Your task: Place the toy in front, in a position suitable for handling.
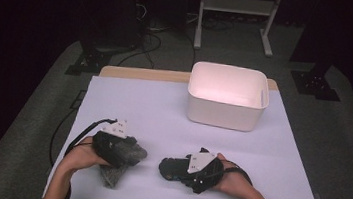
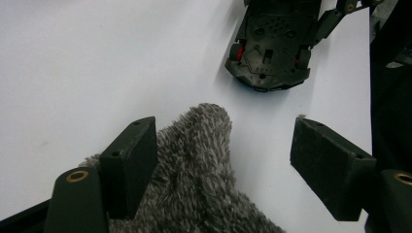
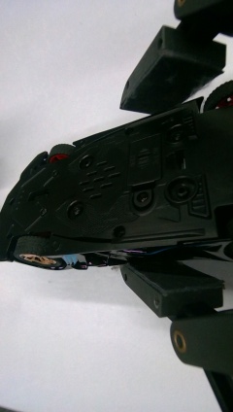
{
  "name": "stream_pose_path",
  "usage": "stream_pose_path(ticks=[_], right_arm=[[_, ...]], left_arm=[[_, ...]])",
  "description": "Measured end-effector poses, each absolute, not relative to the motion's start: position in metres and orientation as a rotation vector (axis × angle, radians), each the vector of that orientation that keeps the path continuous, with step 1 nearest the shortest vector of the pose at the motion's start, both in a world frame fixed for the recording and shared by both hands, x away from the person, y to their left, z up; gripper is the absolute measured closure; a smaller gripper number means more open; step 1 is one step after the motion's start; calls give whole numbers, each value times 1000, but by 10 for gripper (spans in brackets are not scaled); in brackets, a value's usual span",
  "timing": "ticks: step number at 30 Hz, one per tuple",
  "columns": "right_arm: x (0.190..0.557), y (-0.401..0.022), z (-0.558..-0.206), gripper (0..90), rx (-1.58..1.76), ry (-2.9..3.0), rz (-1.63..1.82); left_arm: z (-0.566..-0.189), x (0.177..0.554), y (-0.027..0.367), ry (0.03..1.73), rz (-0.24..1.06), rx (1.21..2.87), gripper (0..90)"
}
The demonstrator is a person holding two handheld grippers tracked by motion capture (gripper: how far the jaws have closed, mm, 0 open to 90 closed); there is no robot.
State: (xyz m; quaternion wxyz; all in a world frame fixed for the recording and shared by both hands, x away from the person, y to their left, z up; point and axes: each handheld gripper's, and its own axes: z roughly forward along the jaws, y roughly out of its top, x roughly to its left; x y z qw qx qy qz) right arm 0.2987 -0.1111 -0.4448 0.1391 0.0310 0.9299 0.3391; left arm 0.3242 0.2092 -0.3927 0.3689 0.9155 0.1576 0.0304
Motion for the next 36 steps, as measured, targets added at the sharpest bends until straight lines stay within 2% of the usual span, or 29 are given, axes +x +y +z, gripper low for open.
stream_pose_path(ticks=[15, 22, 23, 26, 28, 32, 36], right_arm=[[289, -118, -436, 232, 297, 2916, 1119], [296, -122, -428, 307, 265, 2860, 1189], [298, -124, -426, 346, 268, 2847, 1204], [301, -126, -423, 385, 277, 2839, 1223], [305, -128, -422, 479, 274, 2819, 1229], [314, -130, -424, 487, 298, 2820, 1220], [319, -129, -420, 449, 286, 2807, 1213]], left_arm=[[-389, 319, 201, 354, 53, 2360, 247], [-389, 318, 203, 358, 56, 2353, 242], [-389, 318, 203, 354, 58, 2353, 242], [-388, 318, 203, 354, 58, 2350, 239], [-388, 318, 202, 353, 55, 2349, 238], [-389, 317, 202, 353, 49, 2357, 230], [-389, 317, 202, 355, 47, 2358, 229]])
